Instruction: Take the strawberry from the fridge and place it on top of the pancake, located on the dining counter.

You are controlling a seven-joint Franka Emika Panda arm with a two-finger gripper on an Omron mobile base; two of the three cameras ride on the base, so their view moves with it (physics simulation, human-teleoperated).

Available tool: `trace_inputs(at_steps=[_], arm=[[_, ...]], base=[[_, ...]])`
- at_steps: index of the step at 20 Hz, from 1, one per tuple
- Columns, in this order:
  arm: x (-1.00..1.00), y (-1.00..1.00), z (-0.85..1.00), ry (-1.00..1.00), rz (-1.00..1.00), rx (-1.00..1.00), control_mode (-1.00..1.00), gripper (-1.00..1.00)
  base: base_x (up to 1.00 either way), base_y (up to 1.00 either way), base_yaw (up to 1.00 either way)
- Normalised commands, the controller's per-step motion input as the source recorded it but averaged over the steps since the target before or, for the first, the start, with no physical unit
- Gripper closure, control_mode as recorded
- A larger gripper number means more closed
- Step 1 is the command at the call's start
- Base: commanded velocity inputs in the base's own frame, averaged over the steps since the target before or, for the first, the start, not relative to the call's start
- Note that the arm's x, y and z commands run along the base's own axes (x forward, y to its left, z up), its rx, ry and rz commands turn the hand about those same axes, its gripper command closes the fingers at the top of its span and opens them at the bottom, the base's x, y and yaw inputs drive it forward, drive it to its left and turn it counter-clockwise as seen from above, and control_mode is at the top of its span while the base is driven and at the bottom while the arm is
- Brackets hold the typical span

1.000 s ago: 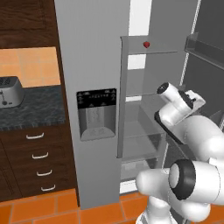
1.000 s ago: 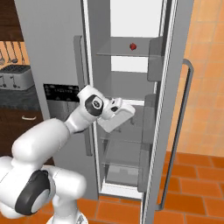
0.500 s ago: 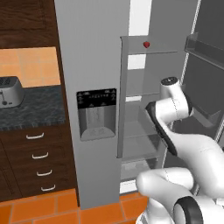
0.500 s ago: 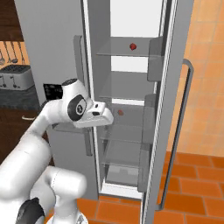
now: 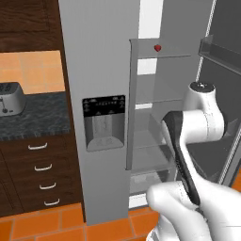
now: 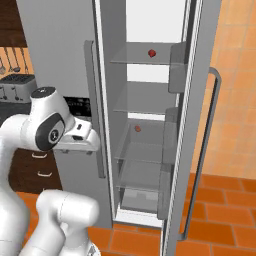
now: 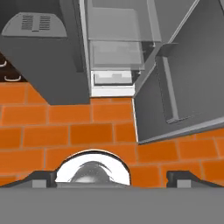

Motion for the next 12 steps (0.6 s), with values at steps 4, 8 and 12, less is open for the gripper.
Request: trace_inputs(at_steps=[4,8,12], arm=[[-0.94,0.43,0.18,0.0,-0.21,0.11,-1.0,-1.0],[-0.23,0.02,-0.2,0.0,-0.12,0.21,-1.0,-1.0],[-0.02,-0.15,-0.13,-0.01,0.0,0.08,-1.0,-1.0]], base=[[0.0,0.0,0.0],[0.0,0.0,0.0],[0.0,0.0,0.0]])
